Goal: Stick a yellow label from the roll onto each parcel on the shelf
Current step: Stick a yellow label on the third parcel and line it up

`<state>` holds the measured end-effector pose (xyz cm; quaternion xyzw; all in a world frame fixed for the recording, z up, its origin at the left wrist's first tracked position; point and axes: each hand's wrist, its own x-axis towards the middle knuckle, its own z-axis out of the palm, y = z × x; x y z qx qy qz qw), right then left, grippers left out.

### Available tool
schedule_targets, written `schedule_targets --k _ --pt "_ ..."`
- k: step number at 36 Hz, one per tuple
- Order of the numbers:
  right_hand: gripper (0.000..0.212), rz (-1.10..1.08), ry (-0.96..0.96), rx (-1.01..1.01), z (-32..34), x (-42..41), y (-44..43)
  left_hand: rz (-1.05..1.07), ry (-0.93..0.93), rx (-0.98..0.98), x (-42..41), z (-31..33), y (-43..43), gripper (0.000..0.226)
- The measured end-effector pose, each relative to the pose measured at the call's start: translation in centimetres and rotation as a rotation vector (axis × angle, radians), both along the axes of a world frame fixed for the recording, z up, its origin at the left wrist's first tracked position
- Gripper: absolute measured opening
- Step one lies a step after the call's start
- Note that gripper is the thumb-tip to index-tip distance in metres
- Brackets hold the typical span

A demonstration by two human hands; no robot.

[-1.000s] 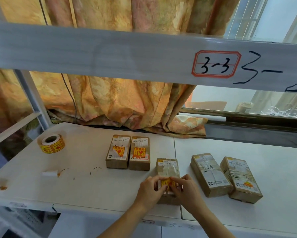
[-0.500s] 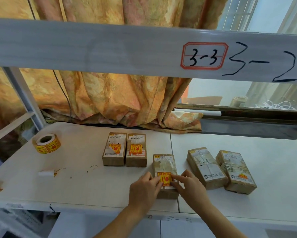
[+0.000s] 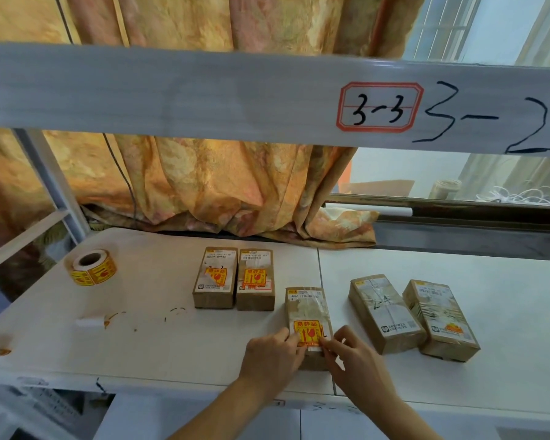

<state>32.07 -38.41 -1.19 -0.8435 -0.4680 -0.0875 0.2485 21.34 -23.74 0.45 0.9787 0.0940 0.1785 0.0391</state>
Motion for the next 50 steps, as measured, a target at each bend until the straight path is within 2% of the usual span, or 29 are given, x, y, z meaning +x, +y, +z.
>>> schedule_targets --k 3,5,8,12,18,28,40,46,50 --pt "0.017 0.035 -0.008 0.001 0.1 0.0 -0.4 -0.026 0.072 -0.058 -0.2 0.0 0.2 0.048" --pt "0.025 0.068 -0.055 -0.007 -0.2 0.1 -0.9 -0.073 0.075 0.052 -0.7 0.0 0.9 0.044" --pt "0.021 0.082 -0.141 -0.040 -0.5 0.4 -1.5 -0.165 0.136 0.202 -0.7 -0.6 1.2 0.030" --pt "0.028 0.092 -0.193 -0.047 -0.4 0.9 -1.4 -0.171 0.146 0.267 -0.2 -0.2 1.2 0.034" --pt "0.026 0.020 -0.136 -0.104 -0.2 2.4 0.9 -0.079 0.264 0.161 1.2 1.0 1.7 0.025" --pt "0.014 -0.084 -0.049 -0.185 1.4 4.8 5.1 0.126 0.224 0.042 4.8 1.0 3.6 0.036" --pt "0.016 -0.167 0.016 -0.205 0.5 5.9 7.2 0.208 0.165 -0.024 6.7 -0.1 4.5 0.043" --pt "0.022 -0.192 -0.021 -0.238 0.2 5.5 7.0 0.257 0.187 -0.059 6.8 -0.2 4.1 0.044" --pt "0.025 -0.180 0.019 -0.265 0.2 5.1 6.8 0.288 0.215 -0.107 6.5 0.1 3.8 0.047"
